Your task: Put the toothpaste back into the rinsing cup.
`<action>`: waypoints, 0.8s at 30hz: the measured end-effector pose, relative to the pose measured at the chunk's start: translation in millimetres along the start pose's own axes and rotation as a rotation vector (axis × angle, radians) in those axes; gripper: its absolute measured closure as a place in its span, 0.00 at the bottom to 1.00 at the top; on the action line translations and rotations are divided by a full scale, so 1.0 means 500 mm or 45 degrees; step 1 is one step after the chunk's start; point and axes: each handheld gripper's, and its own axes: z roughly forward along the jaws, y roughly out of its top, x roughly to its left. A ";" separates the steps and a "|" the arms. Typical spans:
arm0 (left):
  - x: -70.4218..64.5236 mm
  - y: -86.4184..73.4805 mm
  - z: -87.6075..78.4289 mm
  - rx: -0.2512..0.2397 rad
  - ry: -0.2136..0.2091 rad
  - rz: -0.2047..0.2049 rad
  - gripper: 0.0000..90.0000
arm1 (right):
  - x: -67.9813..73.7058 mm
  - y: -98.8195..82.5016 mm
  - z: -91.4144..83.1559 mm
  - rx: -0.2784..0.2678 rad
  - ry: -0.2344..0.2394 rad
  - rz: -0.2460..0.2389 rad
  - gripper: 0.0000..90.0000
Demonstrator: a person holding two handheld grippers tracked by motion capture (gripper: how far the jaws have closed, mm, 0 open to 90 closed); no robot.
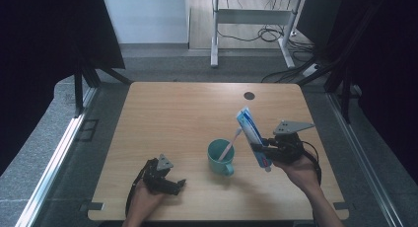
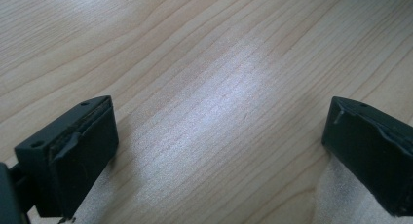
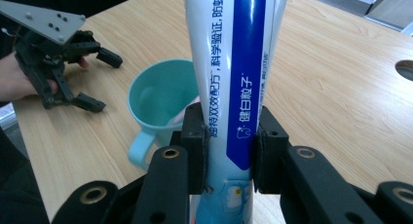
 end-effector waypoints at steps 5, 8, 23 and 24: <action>0.000 0.000 0.000 0.000 0.000 0.000 0.00 | 0.006 0.012 0.010 -0.010 0.018 -0.006 0.79; 0.000 0.000 0.000 0.000 0.001 0.002 0.00 | 0.009 0.019 0.017 -0.017 0.026 -0.007 0.79; 0.000 0.000 0.000 0.000 0.000 0.003 0.00 | 0.026 0.057 0.039 -0.059 0.059 -0.004 0.79; 0.000 0.000 0.000 0.000 0.000 0.003 0.00 | 0.027 0.060 0.042 -0.063 0.055 -0.006 0.79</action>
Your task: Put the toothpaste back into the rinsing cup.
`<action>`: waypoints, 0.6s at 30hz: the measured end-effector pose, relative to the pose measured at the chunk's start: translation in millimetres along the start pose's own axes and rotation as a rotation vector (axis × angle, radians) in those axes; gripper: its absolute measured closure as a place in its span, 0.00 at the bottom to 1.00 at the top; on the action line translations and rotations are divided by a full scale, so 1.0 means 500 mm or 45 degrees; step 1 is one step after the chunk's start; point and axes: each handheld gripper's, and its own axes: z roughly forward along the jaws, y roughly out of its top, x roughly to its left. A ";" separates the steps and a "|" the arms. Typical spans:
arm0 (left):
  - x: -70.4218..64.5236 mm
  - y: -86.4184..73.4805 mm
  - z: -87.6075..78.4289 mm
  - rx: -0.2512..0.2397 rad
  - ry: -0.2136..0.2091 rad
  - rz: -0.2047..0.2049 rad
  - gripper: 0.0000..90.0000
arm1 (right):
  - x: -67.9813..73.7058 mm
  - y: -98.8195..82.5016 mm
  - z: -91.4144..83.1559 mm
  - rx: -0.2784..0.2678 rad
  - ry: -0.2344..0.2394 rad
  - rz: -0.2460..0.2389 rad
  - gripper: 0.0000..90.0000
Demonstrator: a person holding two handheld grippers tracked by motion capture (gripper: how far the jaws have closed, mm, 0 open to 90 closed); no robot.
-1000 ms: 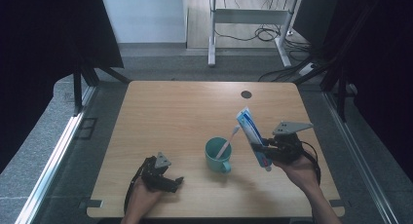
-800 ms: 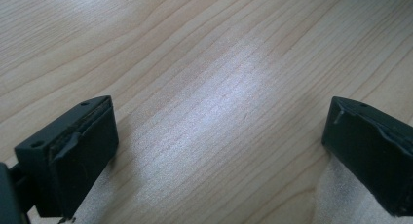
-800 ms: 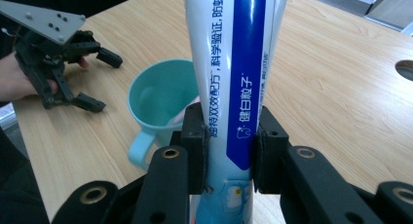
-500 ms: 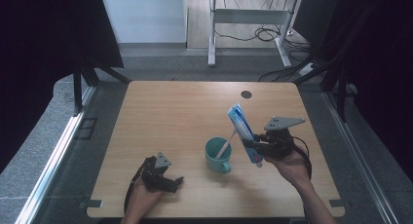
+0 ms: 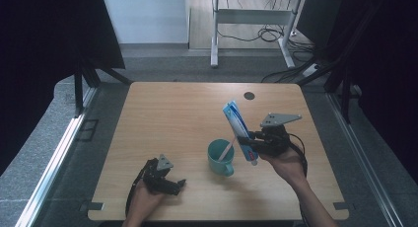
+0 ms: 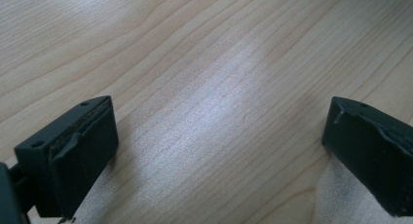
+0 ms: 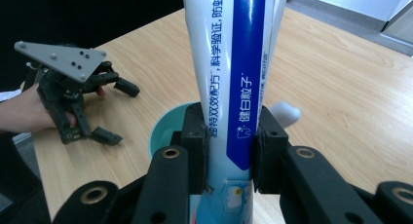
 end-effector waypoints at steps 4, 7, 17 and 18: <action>0.000 0.000 0.000 0.000 0.000 0.000 0.00 | 0.003 0.009 0.010 -0.003 0.001 -0.004 0.79; 0.000 0.000 0.000 0.000 0.000 0.000 0.00 | 0.006 0.015 0.018 -0.007 0.003 -0.004 0.79; 0.000 0.000 0.000 -0.001 -0.001 -0.001 0.00 | 0.014 0.035 0.042 -0.021 0.006 -0.012 0.79; 0.000 0.000 0.000 0.000 0.000 0.000 0.00 | 0.015 0.037 0.044 -0.023 0.006 -0.010 0.79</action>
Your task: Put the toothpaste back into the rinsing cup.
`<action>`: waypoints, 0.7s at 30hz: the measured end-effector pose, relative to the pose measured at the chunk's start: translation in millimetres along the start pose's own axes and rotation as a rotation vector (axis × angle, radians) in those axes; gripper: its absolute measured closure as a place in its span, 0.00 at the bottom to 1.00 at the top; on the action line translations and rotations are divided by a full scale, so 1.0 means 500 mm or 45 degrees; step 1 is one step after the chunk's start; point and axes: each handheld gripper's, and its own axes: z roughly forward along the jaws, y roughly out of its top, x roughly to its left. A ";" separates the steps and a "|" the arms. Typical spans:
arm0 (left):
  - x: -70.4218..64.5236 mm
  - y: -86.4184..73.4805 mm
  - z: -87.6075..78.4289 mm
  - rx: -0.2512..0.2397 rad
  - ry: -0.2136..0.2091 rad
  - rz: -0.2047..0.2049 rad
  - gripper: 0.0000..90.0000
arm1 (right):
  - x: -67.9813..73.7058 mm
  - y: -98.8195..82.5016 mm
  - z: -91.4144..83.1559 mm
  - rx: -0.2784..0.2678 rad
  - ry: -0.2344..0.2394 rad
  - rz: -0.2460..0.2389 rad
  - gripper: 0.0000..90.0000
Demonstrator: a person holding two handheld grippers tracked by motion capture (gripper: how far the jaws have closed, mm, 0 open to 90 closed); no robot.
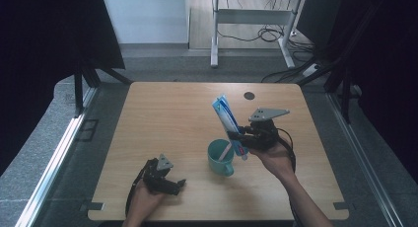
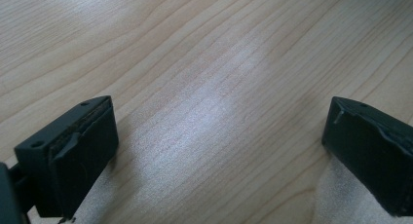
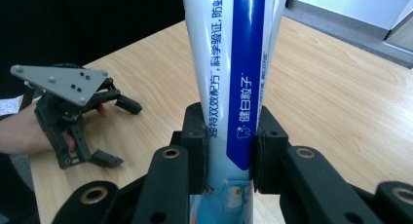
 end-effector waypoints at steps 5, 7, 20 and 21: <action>0.000 0.000 0.000 -0.001 0.000 0.000 0.00 | 0.003 0.007 0.012 -0.005 0.001 -0.002 0.79; 0.000 0.000 0.000 -0.003 0.000 -0.001 0.00 | 0.005 0.010 0.018 -0.006 0.000 -0.006 0.79; 0.000 0.000 0.000 -0.003 0.000 -0.001 0.00 | 0.020 0.031 0.058 -0.015 0.006 -0.025 0.79; 0.000 0.000 0.000 -0.003 -0.001 -0.001 0.00 | 0.021 0.031 0.061 -0.016 0.008 -0.026 0.79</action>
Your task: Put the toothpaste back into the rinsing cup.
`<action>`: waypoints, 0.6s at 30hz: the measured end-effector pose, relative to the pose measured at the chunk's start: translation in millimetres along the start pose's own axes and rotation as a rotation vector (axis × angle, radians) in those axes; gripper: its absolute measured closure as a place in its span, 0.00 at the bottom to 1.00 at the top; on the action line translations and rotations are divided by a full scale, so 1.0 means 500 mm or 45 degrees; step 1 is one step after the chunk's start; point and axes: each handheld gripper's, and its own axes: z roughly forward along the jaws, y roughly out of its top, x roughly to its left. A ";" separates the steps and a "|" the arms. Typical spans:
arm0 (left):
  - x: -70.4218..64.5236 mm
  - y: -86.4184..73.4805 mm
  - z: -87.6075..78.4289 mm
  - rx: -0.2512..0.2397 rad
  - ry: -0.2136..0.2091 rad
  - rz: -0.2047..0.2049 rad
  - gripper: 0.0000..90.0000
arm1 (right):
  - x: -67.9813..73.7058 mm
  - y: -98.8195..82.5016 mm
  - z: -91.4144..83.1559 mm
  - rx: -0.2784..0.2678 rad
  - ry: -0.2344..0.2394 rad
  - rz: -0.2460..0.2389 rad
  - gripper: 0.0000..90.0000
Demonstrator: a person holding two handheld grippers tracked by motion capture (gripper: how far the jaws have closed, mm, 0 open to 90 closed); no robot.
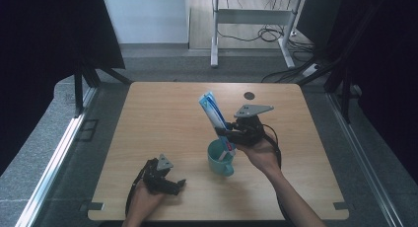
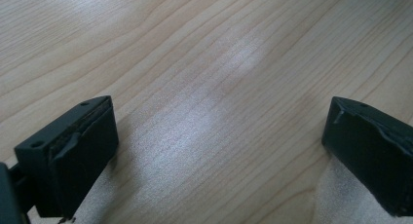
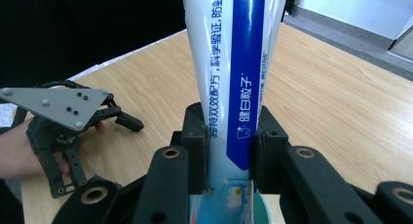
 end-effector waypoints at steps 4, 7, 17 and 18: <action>0.000 0.000 0.000 0.000 0.000 0.000 0.00 | 0.004 -0.002 0.013 0.002 0.002 -0.009 0.79; 0.000 0.000 0.000 0.001 0.000 0.000 0.00 | 0.006 -0.007 0.021 0.003 0.003 -0.016 0.79; 0.001 0.000 -0.001 0.006 0.002 0.007 0.00 | 0.008 -0.031 0.041 -0.010 0.004 -0.028 0.79; 0.001 0.000 -0.001 0.005 0.002 0.006 0.00 | 0.008 -0.034 0.043 -0.011 0.002 -0.029 0.79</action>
